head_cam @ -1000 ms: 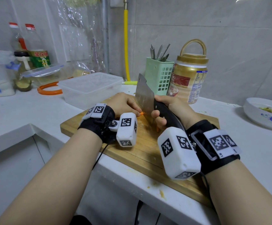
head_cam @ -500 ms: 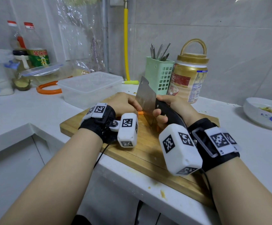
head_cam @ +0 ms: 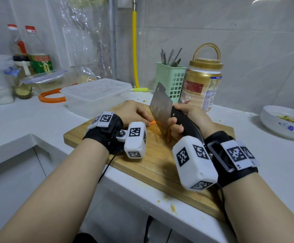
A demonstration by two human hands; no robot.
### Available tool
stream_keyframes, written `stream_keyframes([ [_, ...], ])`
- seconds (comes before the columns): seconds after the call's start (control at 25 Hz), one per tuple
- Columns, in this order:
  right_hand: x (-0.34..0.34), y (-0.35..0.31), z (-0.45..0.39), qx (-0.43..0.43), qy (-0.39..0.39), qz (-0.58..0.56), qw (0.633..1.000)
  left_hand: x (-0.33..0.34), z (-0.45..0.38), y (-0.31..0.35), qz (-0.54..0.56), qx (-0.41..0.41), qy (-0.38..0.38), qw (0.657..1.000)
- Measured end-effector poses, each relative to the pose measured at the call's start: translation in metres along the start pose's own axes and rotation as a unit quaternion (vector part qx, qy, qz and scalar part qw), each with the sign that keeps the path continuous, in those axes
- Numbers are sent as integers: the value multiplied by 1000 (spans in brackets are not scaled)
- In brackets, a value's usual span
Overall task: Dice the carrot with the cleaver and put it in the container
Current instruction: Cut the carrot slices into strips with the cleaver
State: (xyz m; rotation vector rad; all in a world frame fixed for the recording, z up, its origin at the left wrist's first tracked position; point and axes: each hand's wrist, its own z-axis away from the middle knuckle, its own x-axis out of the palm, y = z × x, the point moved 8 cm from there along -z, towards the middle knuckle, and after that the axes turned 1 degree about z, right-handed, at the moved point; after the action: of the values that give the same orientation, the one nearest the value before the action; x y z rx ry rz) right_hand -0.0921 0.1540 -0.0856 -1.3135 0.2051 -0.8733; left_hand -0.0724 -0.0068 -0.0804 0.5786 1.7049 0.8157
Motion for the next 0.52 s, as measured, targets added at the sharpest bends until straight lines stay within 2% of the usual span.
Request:
stream_keyframes([
  [0.52,6,2,1,-4,-2,4,1000,1,-5,-8,-13,-11,-19,1000],
])
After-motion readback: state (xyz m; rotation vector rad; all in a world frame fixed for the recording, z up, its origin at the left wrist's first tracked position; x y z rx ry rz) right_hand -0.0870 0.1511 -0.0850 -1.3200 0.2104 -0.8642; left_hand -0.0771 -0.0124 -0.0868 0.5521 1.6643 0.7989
